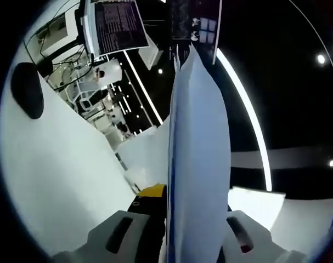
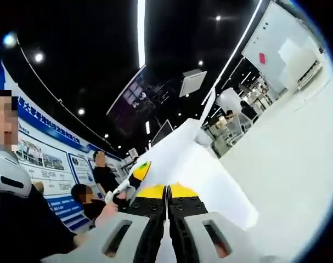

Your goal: Organize the stack of printing papers by aligning and flattening the scattered papers on the table

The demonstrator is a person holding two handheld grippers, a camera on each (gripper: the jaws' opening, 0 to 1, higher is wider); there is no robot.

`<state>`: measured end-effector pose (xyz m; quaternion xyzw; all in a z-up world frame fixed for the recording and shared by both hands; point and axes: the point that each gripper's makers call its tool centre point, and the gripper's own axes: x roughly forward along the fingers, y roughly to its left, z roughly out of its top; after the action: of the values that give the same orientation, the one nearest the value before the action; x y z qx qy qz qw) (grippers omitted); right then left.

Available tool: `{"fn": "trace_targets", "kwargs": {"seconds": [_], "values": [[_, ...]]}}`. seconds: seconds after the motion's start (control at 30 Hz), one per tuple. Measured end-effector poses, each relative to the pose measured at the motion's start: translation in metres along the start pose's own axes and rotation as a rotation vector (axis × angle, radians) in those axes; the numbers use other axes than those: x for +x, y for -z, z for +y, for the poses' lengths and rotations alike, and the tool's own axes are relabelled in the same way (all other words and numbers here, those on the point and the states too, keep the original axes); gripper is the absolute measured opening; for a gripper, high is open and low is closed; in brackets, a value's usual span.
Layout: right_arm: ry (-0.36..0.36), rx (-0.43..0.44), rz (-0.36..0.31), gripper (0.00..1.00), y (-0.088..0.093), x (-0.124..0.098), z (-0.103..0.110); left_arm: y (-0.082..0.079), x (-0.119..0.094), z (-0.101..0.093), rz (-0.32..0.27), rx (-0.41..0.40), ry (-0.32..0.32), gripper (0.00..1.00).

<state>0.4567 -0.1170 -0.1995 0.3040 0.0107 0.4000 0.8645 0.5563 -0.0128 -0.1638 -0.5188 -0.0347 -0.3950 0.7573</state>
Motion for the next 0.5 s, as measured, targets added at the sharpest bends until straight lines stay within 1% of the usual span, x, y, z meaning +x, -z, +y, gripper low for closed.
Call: {"fn": "trace_targets", "kwargs": {"seconds": [0.23, 0.37, 0.43, 0.5], "values": [[0.013, -0.071, 0.085, 0.00, 0.024, 0.006, 0.007, 0.000, 0.001, 0.000, -0.003, -0.007, -0.001, 0.21], [0.031, -0.103, 0.115, 0.00, 0.033, 0.008, 0.009, -0.001, 0.000, 0.000, -0.004, -0.017, -0.002, 0.20], [0.035, -0.115, 0.125, 0.00, 0.036, 0.008, 0.010, -0.002, -0.001, 0.000, -0.007, -0.011, -0.004, 0.19], [0.040, -0.133, 0.150, 0.00, 0.042, 0.008, 0.010, -0.002, -0.001, 0.001, -0.008, -0.002, -0.008, 0.17]]}}
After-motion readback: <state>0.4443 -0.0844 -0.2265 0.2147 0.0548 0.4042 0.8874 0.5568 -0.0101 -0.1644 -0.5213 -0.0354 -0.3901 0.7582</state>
